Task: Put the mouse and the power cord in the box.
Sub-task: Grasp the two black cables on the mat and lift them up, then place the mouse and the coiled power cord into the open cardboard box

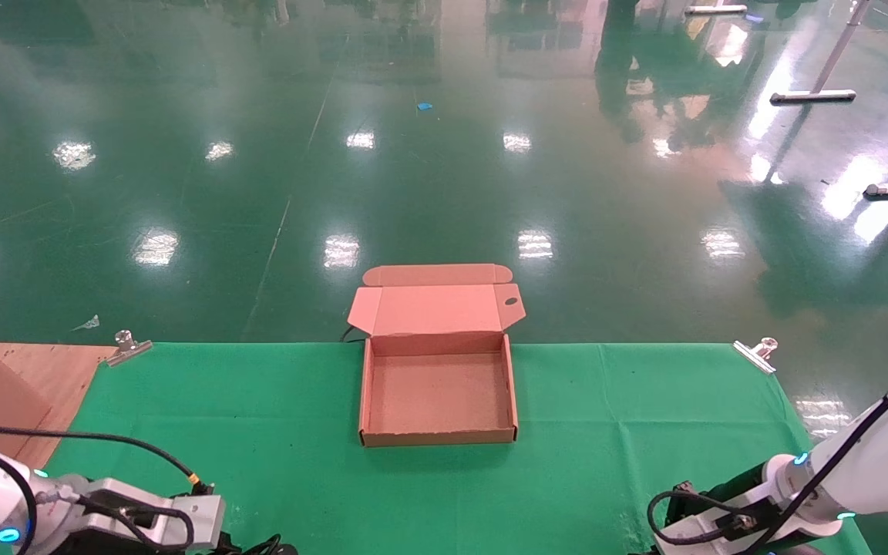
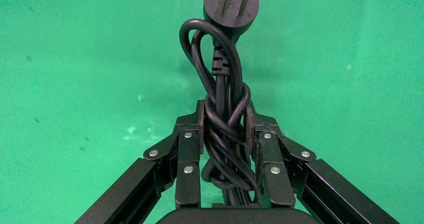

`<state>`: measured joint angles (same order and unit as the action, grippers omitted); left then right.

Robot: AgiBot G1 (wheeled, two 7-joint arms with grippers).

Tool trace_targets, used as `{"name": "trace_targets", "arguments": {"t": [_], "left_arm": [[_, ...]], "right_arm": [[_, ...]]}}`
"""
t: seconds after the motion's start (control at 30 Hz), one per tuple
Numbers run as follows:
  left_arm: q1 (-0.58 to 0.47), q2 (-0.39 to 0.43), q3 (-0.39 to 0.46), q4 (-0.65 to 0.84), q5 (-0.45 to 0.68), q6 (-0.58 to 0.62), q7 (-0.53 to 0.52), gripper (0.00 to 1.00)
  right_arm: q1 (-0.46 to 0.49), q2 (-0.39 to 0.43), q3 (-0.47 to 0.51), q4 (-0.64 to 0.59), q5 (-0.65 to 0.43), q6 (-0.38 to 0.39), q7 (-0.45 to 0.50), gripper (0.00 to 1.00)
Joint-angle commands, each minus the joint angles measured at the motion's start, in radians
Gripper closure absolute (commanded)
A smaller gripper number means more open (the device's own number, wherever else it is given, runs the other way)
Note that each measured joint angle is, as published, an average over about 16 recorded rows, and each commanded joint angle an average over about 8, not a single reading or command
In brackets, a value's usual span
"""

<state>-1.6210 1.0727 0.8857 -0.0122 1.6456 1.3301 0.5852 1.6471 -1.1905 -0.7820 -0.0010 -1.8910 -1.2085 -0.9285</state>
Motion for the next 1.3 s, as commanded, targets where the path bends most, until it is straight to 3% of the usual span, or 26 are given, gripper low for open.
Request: {"name": "trace_targets", "arguments": {"t": [0.03,0.5,0.87,1.3], "left_arm": [[-0.013,-0.004,0.0,-0.003,0.0,0.023,0.003,1.0],[-0.193,0.032,0.013,-0.037,0.015,0.243,-0.003,1.0],[-0.342,0.141,0.016,-0.059,0.011,0.238,-0.021,1.0],[-0.477,0.256,0.016,-0.076,0.012,0.151,-0.034,1.0]], "right_arm": [[0.008,0.004,0.001,0.0,0.001,-0.015,0.0,1.0],[0.168,0.031,0.021,0.028,0.03,-0.166,-0.003,1.0],[0.323,0.009,0.037,0.053,0.053,-0.24,0.056,1.0],[0.456,-0.077,0.047,0.079,0.066,-0.258,0.134,1.0]]}}
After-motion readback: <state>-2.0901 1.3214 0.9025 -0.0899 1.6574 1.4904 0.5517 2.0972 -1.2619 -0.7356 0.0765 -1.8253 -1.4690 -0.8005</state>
